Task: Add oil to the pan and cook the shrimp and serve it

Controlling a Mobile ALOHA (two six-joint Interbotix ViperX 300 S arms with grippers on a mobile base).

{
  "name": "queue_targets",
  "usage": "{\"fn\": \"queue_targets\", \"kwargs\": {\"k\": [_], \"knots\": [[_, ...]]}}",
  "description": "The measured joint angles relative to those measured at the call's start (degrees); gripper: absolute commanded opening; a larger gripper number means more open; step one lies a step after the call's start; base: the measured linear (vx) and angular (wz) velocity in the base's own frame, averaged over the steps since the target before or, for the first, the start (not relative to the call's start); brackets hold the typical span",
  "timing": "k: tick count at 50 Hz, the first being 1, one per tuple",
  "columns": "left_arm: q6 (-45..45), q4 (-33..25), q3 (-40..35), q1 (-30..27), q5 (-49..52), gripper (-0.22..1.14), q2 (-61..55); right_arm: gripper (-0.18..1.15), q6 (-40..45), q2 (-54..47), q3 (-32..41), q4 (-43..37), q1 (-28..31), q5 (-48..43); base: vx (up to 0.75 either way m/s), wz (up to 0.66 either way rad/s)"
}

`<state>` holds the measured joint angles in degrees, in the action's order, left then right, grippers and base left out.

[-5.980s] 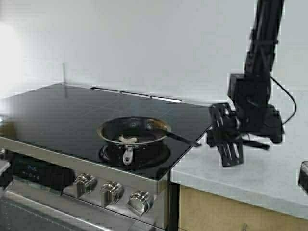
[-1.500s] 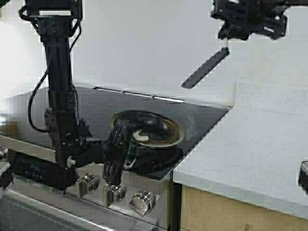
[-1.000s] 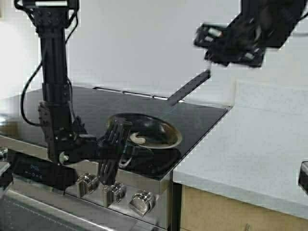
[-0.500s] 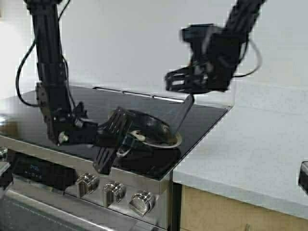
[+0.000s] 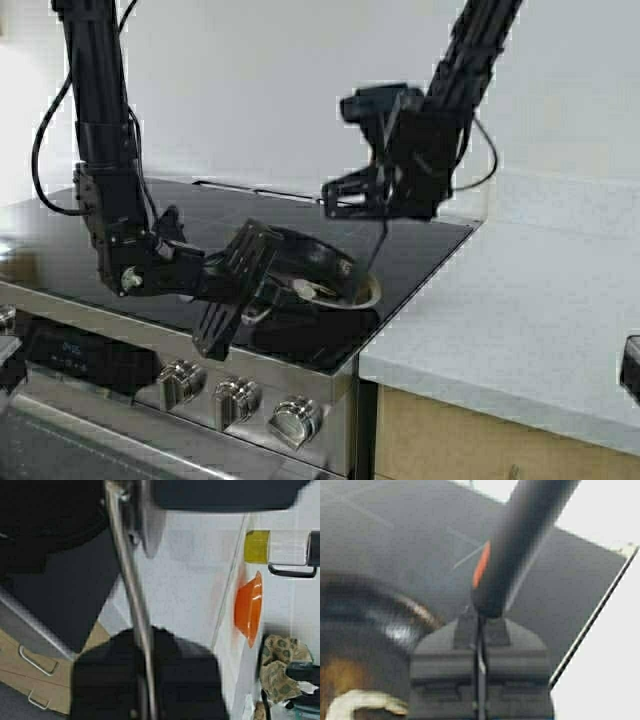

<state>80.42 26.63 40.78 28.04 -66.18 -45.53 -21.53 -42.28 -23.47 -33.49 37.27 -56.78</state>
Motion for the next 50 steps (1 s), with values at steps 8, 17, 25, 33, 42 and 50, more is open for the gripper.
{"fn": "queue_targets", "kwargs": {"k": [8, 17, 25, 33, 42, 50], "knots": [[0.0, 0.0, 0.1, -0.1, 0.2, 0.02, 0.8, 0.10, -0.1, -1.4, 0.4, -0.2, 1.5, -0.6, 0.00, 0.00], [0.0, -0.5, 0.1, 0.0, 1.6, 0.02, 1.3, 0.10, 0.1, -1.0, -4.0, -0.4, 4.0, -1.2, 0.00, 0.00], [-1.0, -1.1, 0.1, 0.2, 1.7, 0.02, 1.2, 0.09, 0.2, -0.1, -8.7, -1.9, 7.0, -1.5, 0.00, 0.00], [-1.0, -1.1, 0.1, 0.4, 1.7, 0.02, 1.2, 0.09, 1.0, 0.6, -12.0, -6.3, 10.1, -1.6, 0.00, 0.00], [-1.0, -1.1, 0.1, 0.4, 1.6, 0.02, 1.2, 0.09, 1.5, 1.0, -12.9, -12.0, 10.9, -3.2, 0.00, 0.00], [-1.0, -0.7, 0.1, 0.6, 1.6, 0.02, 1.2, 0.09, -1.1, 4.1, -13.1, -13.1, 9.6, -3.4, 0.00, 0.00]]}}
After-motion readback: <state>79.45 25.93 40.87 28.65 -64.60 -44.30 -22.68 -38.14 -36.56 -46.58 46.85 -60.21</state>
